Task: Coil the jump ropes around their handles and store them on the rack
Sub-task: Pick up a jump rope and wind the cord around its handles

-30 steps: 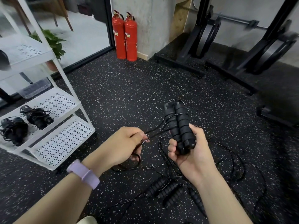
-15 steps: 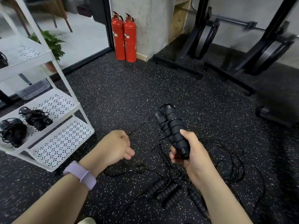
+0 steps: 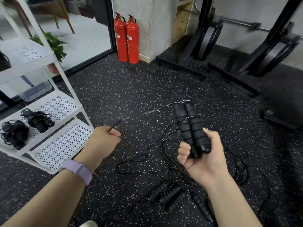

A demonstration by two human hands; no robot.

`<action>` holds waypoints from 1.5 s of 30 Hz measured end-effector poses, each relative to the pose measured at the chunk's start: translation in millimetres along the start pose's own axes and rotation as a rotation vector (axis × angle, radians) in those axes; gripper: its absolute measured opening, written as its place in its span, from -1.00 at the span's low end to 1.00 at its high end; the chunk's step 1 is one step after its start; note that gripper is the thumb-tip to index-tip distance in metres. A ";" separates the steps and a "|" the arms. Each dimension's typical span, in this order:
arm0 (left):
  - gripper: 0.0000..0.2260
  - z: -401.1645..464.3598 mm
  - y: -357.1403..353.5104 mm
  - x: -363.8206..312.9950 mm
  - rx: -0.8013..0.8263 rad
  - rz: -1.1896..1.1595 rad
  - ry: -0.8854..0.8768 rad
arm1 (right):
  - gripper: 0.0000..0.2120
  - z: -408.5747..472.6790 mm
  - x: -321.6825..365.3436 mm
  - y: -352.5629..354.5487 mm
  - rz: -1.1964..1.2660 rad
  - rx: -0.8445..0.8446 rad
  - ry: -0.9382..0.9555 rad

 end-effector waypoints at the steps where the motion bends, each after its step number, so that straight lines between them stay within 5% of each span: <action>1: -0.94 1.3 1.8 1.0 -0.012 -0.002 0.011 | -0.53 0.6 3.5 2.1 0.054 -0.012 0.012; 5: -0.82 6.5 -2.4 3.7 0.064 -0.204 0.056 | -0.55 1.6 8.9 6.8 0.054 -0.050 0.031; 10: -0.69 4.4 -15.1 -7.0 0.402 -0.578 0.035 | -0.51 1.4 0.5 3.3 -0.115 -0.043 0.027; 12: -0.65 1.4 -17.3 -6.9 0.439 -0.466 0.034 | -0.51 1.3 -1.2 2.6 -0.149 -0.045 0.007; 18: -0.56 -5.4 -19.5 -5.3 0.198 -0.017 -0.048 | -0.60 1.2 -8.2 -0.8 -0.165 0.051 -0.085; 23: -0.57 -19.9 -29.5 -17.4 0.479 -0.031 -0.227 | -0.55 -1.3 -16.1 -5.6 -0.169 0.187 -0.216; 29: -0.84 -39.4 -49.5 -32.3 0.628 -0.148 -0.425 | -0.43 -2.0 -27.0 -12.5 -0.263 0.255 -0.303; 36: -0.59 -34.0 -41.2 -32.6 0.499 -0.113 -0.366 | -0.30 -7.7 -22.6 -9.5 -0.334 0.360 -0.363; 41: -0.76 -20.3 -23.2 -28.1 0.383 -0.167 -0.326 | -0.27 -17.8 -11.7 -1.2 -0.525 0.475 -0.522; 45: -0.80 -6.4 -9.7 -22.8 0.307 -0.187 -0.344 | -0.31 -19.5 2.7 11.1 -0.554 0.329 -0.498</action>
Point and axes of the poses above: each hand's wrist, its own z-axis towards the middle knuckle, its own y-axis out of the back of the hand, x = y × z, the point moved 3 cm from there along z, towards the middle knuckle, and after that the axes turned 2 degrees about -y, right-handed, at the moved point
